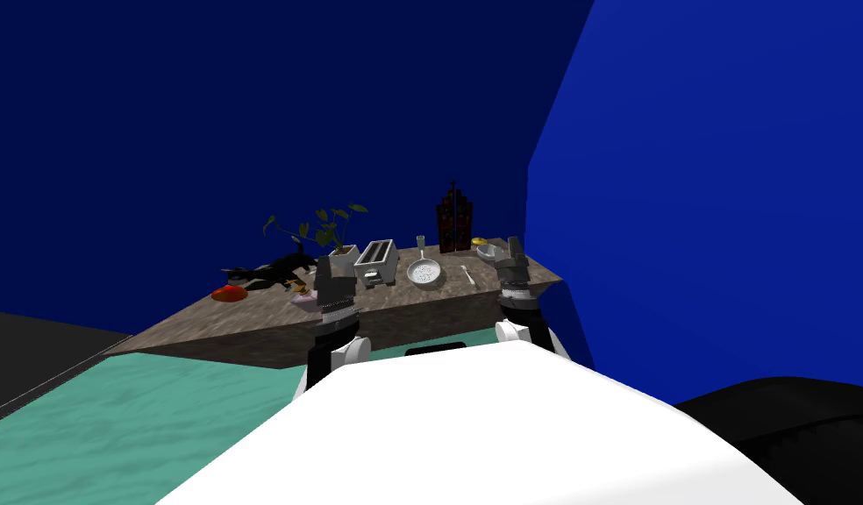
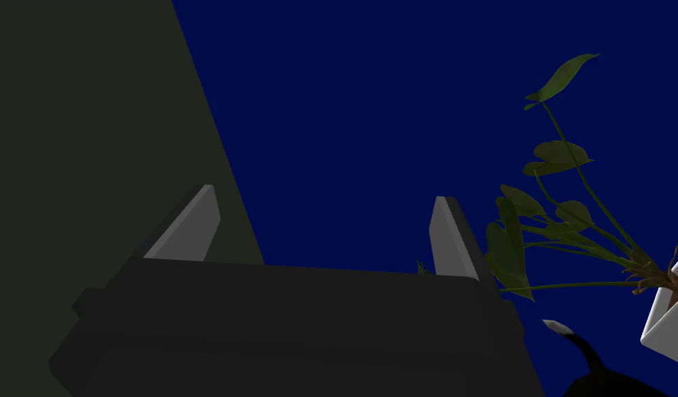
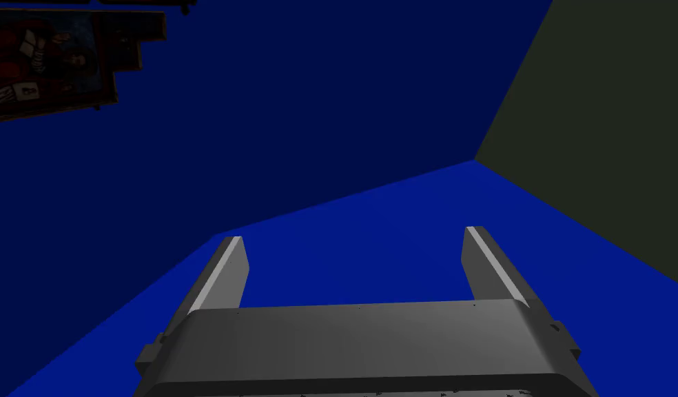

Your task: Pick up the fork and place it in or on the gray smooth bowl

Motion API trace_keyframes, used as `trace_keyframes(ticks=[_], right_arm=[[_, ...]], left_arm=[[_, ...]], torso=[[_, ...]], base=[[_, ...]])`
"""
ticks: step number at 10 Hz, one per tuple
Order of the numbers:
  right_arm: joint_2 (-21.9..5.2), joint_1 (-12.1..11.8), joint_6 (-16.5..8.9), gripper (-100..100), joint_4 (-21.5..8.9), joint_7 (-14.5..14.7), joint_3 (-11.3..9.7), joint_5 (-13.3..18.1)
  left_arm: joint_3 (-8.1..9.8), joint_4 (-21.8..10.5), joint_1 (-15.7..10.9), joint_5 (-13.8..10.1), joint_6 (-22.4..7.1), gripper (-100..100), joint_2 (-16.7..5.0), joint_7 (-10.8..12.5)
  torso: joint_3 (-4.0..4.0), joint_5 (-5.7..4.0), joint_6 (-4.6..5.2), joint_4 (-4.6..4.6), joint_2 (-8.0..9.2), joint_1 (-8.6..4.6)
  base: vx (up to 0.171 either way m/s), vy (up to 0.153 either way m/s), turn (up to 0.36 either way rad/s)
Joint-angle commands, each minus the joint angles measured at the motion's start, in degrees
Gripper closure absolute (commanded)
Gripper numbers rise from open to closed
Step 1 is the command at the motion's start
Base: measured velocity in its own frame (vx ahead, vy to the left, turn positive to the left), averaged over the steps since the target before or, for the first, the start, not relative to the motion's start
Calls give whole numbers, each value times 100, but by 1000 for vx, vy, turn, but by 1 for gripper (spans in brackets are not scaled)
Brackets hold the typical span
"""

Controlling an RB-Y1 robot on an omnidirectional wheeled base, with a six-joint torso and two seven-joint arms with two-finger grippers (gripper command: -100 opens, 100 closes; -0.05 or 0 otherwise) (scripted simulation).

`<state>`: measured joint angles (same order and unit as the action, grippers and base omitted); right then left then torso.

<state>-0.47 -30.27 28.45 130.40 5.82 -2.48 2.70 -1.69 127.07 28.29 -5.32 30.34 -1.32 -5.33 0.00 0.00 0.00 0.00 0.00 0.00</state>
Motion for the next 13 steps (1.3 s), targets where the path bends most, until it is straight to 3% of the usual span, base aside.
trace_keyframes(ticks=[1, 3, 6, 7, 8, 9, 11, 12, 13], right_arm=[[-225, -3, -99, -100, -50, 24, 3, 9], [-594, -8, -328, -100, -162, 79, 14, 33], [-1171, -21, -869, -100, -416, 209, 48, 95], [-1272, -21, -872, -100, -416, 209, 48, 95], [-1488, -28, -1095, -100, -516, 263, 61, 121], [-1512, -28, -1095, -100, -516, 263, 61, 121], [-1898, -48, -1559, -100, -733, 380, 85, 178], [-2003, -48, -1588, -100, -733, 380, 85, 178], [-2239, -60, -1841, -100, -846, 442, 96, 207]], left_arm=[[0, 0, 0, 0, 0, 0, 0, 0], [0, 0, 0, 0, 0, 0, 0, 0], [1, 0, 0, 0, 0, 0, -1, 0], [1, 0, 0, 0, 0, 0, -1, 0], [0, 0, 0, 0, 0, 0, -1, 0], [1, 0, 0, 0, 0, 0, 0, 0], [1, 0, 0, 0, 0, 0, -1, 0], [1, 0, 1, 0, 0, 0, -1, 0], [1, 0, 0, 0, 0, 0, -1, 0]], torso=[[0, 0, 0, 0, 0, 0], [-2, -2, 0, -1, -3, -10], [-3, -6, 1, -2, -6, -25], [-3, -6, 1, -1, -5, -28], [-3, -5, -1, -1, -5, -20], [-2, -4, 1, -1, -3, -19], [-4, -5, 1, -2, -7, -20], [-5, -6, 2, -2, -9, -26], [-5, -6, 0, -2, -8, -24]], base=[[4, -8, -19], [11, -27, -26], [15, -56, -60], [11, -43, -17], [9, -40, -45], [9, -35, -27], [25, -52, -75], [19, -52, -26], [15, -62, -59]])
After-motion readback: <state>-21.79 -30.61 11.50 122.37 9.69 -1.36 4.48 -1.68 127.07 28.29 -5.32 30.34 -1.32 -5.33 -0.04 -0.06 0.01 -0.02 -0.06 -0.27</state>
